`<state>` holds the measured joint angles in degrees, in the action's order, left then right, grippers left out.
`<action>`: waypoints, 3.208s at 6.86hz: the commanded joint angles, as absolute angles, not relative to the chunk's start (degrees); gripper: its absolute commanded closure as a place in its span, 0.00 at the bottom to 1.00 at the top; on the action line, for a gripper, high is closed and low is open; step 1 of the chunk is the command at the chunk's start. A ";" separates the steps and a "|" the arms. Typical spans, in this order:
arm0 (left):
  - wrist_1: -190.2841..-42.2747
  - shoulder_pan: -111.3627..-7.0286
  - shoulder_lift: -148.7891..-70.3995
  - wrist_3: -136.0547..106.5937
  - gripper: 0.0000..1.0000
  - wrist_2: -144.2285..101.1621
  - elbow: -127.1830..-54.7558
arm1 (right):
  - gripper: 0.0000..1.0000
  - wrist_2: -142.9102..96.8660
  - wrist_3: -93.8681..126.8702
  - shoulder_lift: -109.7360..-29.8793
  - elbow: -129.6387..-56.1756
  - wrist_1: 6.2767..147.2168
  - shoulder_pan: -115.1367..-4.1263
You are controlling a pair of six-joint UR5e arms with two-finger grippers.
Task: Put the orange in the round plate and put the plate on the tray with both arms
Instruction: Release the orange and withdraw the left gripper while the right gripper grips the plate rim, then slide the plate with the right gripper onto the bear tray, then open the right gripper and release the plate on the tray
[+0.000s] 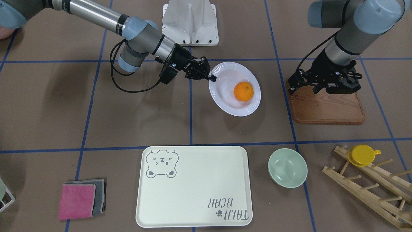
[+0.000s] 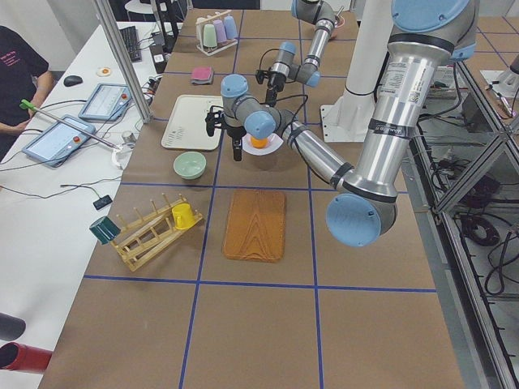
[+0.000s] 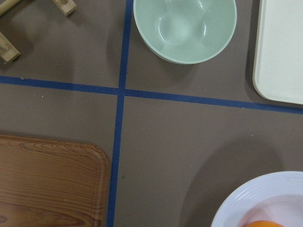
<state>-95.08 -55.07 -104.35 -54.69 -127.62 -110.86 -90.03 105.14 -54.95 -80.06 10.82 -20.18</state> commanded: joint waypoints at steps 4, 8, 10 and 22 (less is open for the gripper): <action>-95.10 -61.60 -101.08 -38.78 0.03 -127.18 -108.91 | 1.00 -78.32 117.84 -52.84 -74.30 10.54 -28.72; -95.54 -61.96 -101.07 -38.23 0.03 -127.00 -108.02 | 1.00 -69.71 122.96 -47.02 -67.59 21.85 -29.27; -95.54 -61.96 -101.07 -38.23 0.03 -127.00 -107.93 | 1.00 -66.11 129.00 -47.46 -67.41 25.74 -29.01; -95.54 -63.18 -100.38 -30.91 0.03 -126.91 -106.62 | 0.00 -97.58 82.09 -54.12 -91.27 69.20 -36.26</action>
<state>-95.57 -62.41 -100.70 -35.80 -126.89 -107.46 -89.60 93.53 -51.97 -84.84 60.34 -32.87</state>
